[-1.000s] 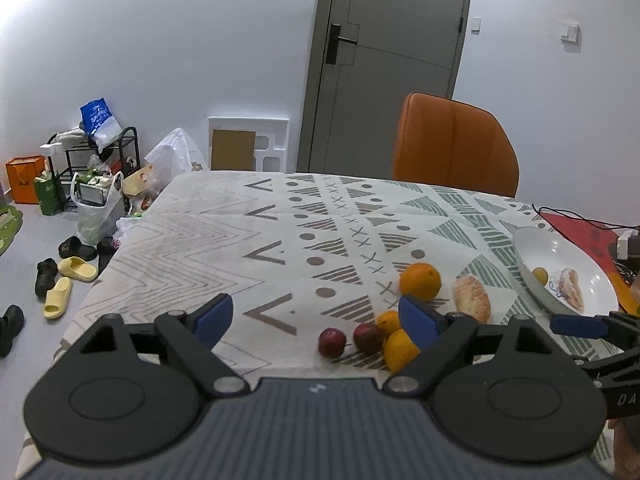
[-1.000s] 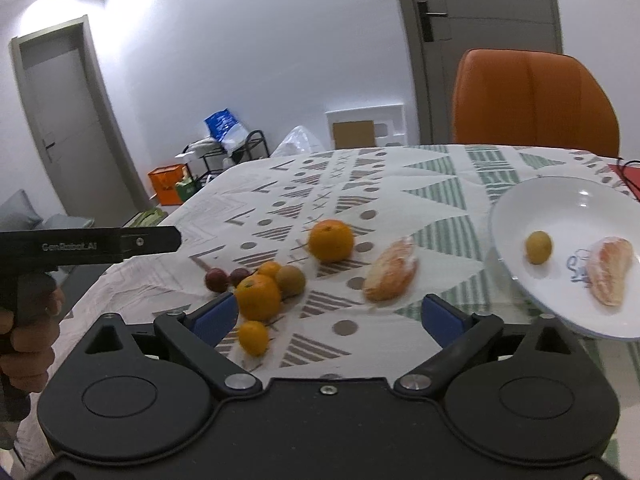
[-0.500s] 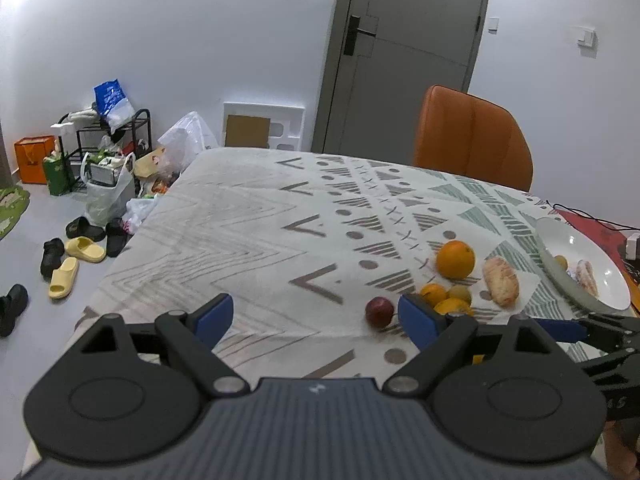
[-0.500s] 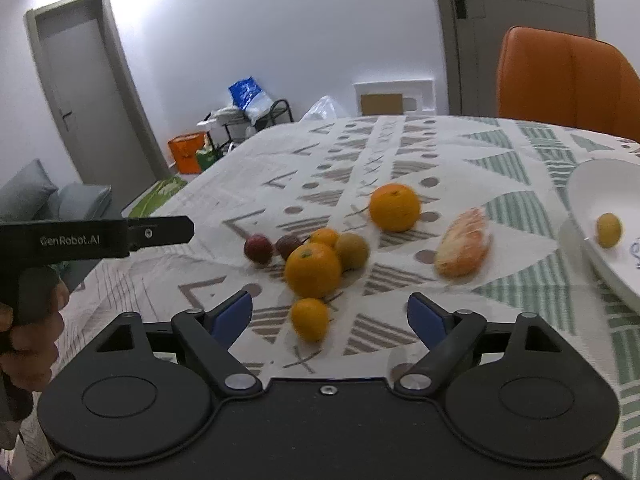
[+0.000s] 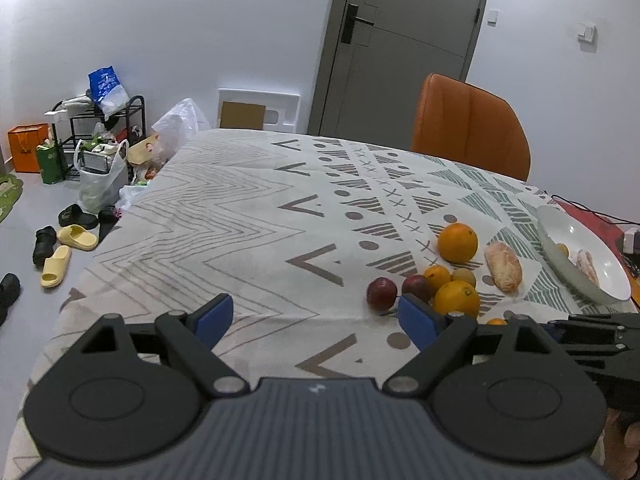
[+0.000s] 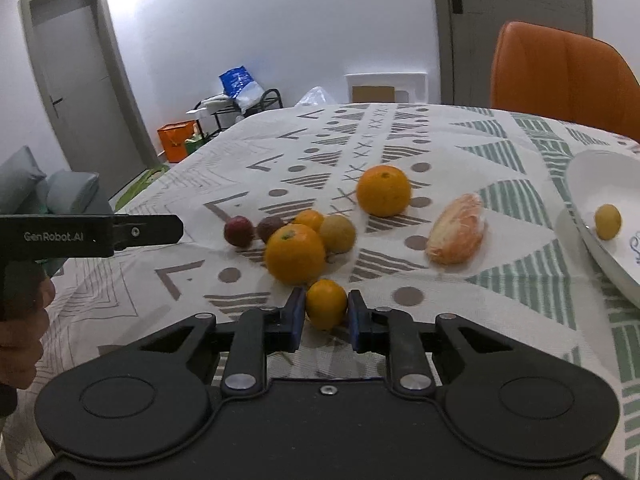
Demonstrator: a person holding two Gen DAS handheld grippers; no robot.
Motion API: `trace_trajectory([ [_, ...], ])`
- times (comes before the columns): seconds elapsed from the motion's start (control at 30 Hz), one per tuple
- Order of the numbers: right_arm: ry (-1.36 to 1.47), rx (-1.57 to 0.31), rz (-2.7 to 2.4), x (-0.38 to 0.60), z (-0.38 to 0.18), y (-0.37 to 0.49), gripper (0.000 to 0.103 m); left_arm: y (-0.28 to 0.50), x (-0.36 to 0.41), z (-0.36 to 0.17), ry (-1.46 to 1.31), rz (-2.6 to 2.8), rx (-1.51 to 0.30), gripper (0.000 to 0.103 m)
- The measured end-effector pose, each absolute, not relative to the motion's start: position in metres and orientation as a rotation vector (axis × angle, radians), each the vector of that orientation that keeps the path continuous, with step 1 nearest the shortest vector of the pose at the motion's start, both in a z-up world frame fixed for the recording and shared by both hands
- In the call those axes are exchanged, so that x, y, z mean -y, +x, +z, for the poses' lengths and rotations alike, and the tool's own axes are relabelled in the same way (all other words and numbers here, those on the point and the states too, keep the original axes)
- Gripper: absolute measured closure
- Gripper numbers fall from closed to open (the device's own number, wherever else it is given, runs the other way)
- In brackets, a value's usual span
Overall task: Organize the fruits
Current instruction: 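Grasp a small orange kumquat with the right tool while the left tool reaches a red plum, then carry the kumquat onto the plate and open the right tool while the left tool grasps the red plum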
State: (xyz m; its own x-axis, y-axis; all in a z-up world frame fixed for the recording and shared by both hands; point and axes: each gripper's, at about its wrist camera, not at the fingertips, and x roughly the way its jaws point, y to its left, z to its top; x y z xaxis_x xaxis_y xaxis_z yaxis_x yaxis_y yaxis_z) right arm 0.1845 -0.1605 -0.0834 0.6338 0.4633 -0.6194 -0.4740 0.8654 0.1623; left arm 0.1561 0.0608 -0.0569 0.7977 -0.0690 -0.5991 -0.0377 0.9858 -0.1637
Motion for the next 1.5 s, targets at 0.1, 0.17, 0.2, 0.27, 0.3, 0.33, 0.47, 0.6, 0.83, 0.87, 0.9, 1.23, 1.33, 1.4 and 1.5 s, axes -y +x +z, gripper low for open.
trace_trajectory([
  [0.1, -0.014, -0.696, 0.515, 0.167, -0.082, 0.183, 0.082, 0.161, -0.055, -0.059, -0.163, -0.024, -0.655, 0.014],
  [0.17, -0.005, -0.695, 0.504, 0.173, -0.081, 0.184, 0.082, 0.165, -0.051, -0.061, -0.159, -0.028, -0.662, 0.017],
  [0.2, -0.002, -0.695, 0.498, 0.175, -0.081, 0.184, 0.082, 0.166, -0.048, -0.062, -0.156, -0.029, -0.665, 0.017],
  [0.27, 0.004, -0.694, 0.486, 0.18, -0.081, 0.185, 0.082, 0.17, -0.045, -0.064, -0.151, -0.03, -0.67, 0.023],
  [0.3, 0.007, -0.694, 0.481, 0.182, -0.081, 0.185, 0.082, 0.171, -0.044, -0.065, -0.149, -0.031, -0.673, 0.024],
  [0.33, 0.01, -0.694, 0.477, 0.184, -0.081, 0.185, 0.082, 0.173, -0.043, -0.066, -0.148, -0.031, -0.676, 0.026],
  [0.47, 0.019, -0.691, 0.46, 0.191, -0.081, 0.186, 0.082, 0.178, -0.039, -0.069, -0.144, -0.039, -0.687, 0.036],
  [0.6, 0.026, -0.687, 0.444, 0.199, -0.08, 0.186, 0.082, 0.185, -0.033, -0.071, -0.137, -0.06, -0.698, 0.044],
  [0.83, 0.04, -0.683, 0.409, 0.216, -0.078, 0.188, 0.082, 0.197, -0.027, -0.076, -0.147, -0.052, -0.703, 0.083],
  [0.87, 0.043, -0.682, 0.406, 0.219, -0.078, 0.188, 0.082, 0.198, -0.029, -0.075, -0.161, -0.041, -0.699, 0.084],
  [0.9, 0.046, -0.68, 0.407, 0.22, -0.077, 0.189, 0.082, 0.197, -0.031, -0.073, -0.167, -0.037, -0.692, 0.084],
  [1.23, 0.064, -0.638, 0.39, 0.239, -0.067, 0.189, 0.082, 0.192, -0.024, -0.055, -0.147, -0.035, -0.659, 0.083],
  [1.33, 0.079, -0.623, 0.375, 0.248, -0.063, 0.189, 0.082, 0.191, -0.016, -0.047, -0.135, -0.052, -0.643, 0.083],
  [1.4, 0.086, -0.612, 0.365, 0.254, -0.061, 0.189, 0.082, 0.191, -0.01, -0.043, -0.128, -0.064, -0.633, 0.083],
  [1.5, 0.095, -0.601, 0.354, 0.263, -0.059, 0.189, 0.082, 0.192, 0.0, -0.038, -0.12, -0.08, -0.622, 0.083],
])
